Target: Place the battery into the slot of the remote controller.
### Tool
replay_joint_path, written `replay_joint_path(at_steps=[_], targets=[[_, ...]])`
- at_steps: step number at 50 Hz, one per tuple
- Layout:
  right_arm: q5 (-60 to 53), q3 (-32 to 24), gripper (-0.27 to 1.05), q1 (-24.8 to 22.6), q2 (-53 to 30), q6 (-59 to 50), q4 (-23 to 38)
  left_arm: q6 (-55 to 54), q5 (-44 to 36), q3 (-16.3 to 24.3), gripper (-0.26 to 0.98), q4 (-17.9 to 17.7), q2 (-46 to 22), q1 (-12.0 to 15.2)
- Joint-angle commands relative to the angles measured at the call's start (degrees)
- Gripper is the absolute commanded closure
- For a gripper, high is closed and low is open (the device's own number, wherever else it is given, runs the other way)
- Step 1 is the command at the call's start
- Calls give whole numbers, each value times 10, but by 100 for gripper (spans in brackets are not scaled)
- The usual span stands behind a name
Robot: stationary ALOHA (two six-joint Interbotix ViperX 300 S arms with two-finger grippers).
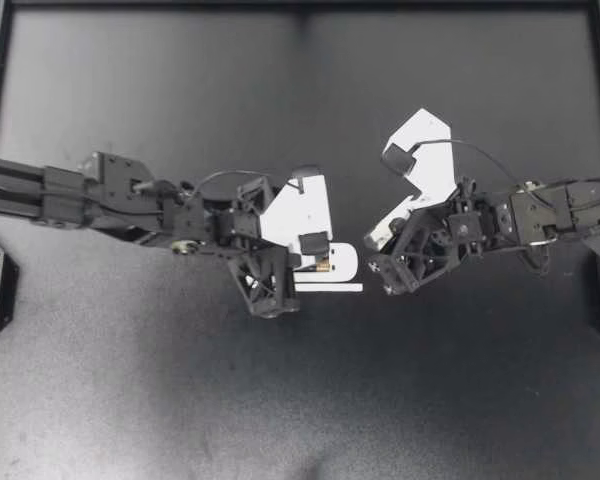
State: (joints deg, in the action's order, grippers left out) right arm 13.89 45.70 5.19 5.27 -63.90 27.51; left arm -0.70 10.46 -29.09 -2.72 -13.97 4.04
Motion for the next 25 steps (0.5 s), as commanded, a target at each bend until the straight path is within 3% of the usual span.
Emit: replay_joint_path(at_steps=[1, 13, 25], targets=[[-7, -11, 94, -3, 25, 0, 29, -1, -6, -1, 86, 1, 51, -3], [-63, -8, 94, -8, 71, 42, 147, -3, -43, -40, 86, 0, 127, -7], [-124, -6, 94, -8, 82, 91, 163, -4, -110, -94, 86, -2, 189, -16]])
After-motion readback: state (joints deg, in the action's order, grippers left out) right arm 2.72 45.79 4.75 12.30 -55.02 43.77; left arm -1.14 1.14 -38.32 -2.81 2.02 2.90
